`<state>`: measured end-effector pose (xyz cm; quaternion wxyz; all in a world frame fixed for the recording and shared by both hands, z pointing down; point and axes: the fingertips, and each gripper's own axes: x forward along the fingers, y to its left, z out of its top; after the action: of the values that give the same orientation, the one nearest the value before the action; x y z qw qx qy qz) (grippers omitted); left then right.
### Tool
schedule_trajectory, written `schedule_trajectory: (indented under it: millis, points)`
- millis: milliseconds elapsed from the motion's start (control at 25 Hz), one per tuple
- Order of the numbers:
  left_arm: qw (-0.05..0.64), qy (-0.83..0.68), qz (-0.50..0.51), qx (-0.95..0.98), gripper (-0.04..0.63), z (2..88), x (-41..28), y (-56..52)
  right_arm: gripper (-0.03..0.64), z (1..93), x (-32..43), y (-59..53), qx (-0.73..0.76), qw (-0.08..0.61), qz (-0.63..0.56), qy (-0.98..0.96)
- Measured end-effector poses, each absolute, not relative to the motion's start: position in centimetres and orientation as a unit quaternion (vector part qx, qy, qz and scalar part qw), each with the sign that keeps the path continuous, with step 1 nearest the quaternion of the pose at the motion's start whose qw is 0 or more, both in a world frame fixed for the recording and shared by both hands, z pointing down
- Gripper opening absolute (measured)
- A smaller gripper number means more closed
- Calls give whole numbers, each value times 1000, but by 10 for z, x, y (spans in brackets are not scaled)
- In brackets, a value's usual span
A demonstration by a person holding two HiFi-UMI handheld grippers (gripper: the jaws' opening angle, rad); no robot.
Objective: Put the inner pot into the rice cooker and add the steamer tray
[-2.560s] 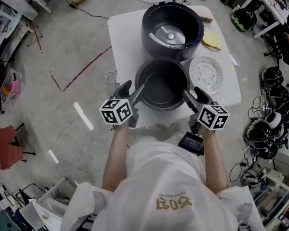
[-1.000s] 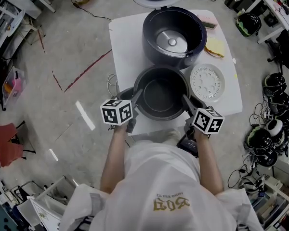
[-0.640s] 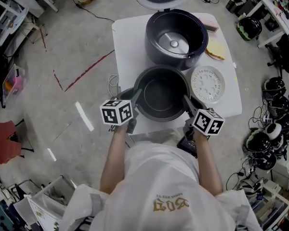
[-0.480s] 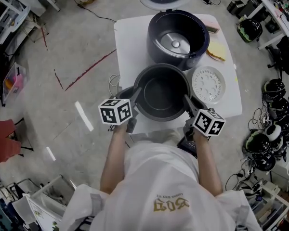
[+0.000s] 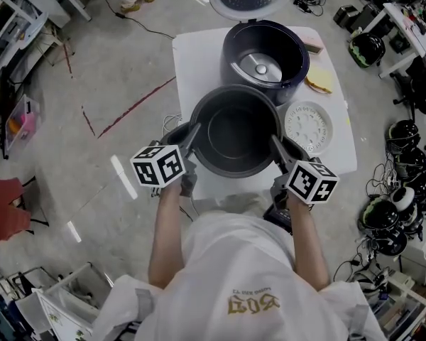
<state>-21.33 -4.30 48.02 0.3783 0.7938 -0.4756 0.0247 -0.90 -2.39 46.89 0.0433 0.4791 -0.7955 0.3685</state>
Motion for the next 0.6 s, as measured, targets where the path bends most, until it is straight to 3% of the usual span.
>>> schedule_trajectory:
  millis: [600]
  points:
    - [321, -495, -19, 807, 95, 402, -248, -55, 91, 401, -42, -44, 447, 11, 330, -831]
